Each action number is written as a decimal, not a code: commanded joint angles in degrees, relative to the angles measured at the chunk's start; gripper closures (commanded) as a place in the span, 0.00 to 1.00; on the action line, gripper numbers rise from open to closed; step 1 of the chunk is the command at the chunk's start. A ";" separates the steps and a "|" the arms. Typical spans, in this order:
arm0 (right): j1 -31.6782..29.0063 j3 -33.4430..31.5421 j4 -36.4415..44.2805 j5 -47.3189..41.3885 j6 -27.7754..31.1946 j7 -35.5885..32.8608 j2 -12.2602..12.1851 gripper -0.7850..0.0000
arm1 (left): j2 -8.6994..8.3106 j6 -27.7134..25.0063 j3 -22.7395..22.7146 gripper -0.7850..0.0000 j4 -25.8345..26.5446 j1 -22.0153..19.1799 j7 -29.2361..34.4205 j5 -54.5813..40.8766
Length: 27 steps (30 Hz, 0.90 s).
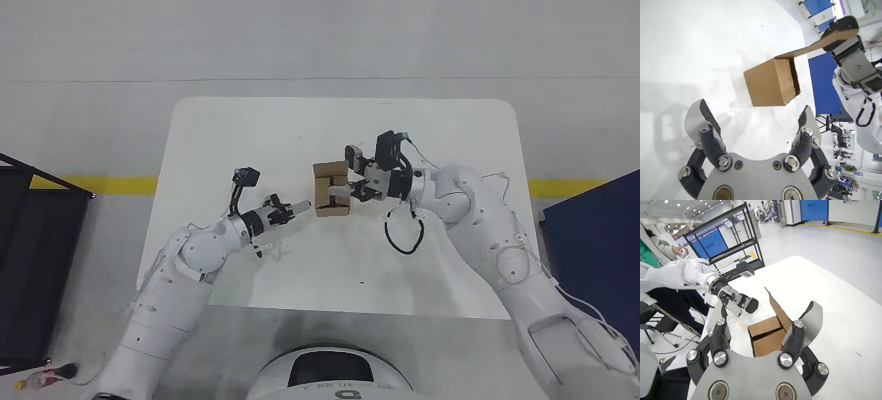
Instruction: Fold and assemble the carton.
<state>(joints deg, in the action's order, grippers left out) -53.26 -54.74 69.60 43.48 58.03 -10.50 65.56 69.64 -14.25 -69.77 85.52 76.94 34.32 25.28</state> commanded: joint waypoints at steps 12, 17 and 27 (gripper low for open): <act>1.03 5.19 2.23 3.18 -0.03 -0.94 -1.15 0.52 | 0.23 0.87 2.65 0.02 -1.58 -1.18 -1.59 1.88; 1.06 5.53 3.15 4.61 -0.03 0.53 -2.06 0.64 | 0.29 1.83 3.34 0.00 -1.76 -1.48 -2.86 3.31; 0.16 6.86 7.87 9.50 -0.03 -0.55 -3.59 1.00 | 0.93 4.15 6.05 0.00 -2.31 -3.29 -4.62 3.89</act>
<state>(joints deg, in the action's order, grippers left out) -53.12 -48.17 77.18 52.67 58.00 -10.49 62.08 70.51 -10.30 -63.96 83.25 73.76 29.85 29.10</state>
